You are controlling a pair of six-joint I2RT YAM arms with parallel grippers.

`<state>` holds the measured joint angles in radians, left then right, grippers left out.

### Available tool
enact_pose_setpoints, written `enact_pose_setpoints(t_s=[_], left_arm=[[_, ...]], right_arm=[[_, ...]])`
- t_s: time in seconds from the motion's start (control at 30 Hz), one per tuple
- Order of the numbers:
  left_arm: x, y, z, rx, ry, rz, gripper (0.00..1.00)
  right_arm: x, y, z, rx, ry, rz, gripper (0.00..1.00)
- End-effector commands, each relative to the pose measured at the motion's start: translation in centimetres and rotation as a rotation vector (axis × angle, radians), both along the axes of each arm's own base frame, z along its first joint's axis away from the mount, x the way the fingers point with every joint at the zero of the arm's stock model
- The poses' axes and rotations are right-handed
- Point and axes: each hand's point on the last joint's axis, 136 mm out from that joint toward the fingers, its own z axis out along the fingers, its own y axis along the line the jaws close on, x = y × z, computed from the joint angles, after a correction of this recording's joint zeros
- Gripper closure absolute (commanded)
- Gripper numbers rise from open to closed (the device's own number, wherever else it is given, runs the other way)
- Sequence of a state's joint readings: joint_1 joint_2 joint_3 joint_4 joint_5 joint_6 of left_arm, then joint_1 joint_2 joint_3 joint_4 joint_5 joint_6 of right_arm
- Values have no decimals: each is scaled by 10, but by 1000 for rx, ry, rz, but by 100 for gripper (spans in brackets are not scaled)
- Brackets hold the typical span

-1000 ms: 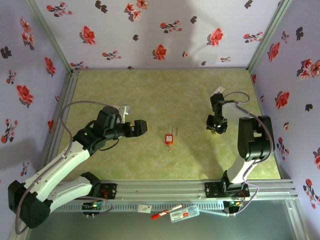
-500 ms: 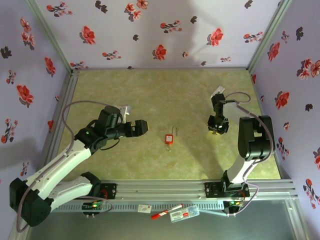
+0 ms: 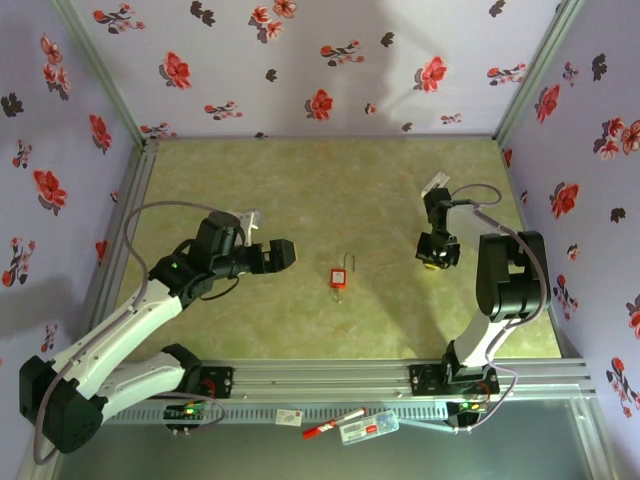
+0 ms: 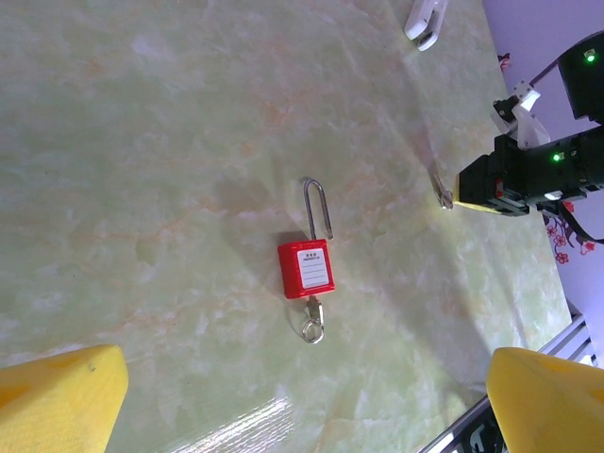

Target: Unlock with the key

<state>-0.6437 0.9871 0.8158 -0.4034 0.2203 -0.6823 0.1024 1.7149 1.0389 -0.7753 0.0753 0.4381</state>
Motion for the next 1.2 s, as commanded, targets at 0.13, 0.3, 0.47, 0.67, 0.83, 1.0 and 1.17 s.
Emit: enact_pose_setpoints(t_s=[0.13,0.3,0.47,0.67,0.83,1.0,1.17], left_arm=[[3,3,-1,3,-8,11,2],[2,2,0,8,-11,-1,2],[4,0,2,1,-16,-8,2],[6,-5,3,-15,-14,-34,1],[8,-8,1,-18,-7,-53,2],[8,-9,-1,-12,-6,-64,2],[6,-9,-4,-8,-6,-73,2]], right_arm=[[4,-28,25,-162,-23,69,90],[12,-20,44,-121,-112,49,87],[-12,-3,61,85,-148,-274,60],[-40,9,48,230,-122,-661,47],[-35,6,42,256,-120,-799,46],[-22,5,31,283,-132,-882,45],[-13,5,20,294,-123,-927,46]])
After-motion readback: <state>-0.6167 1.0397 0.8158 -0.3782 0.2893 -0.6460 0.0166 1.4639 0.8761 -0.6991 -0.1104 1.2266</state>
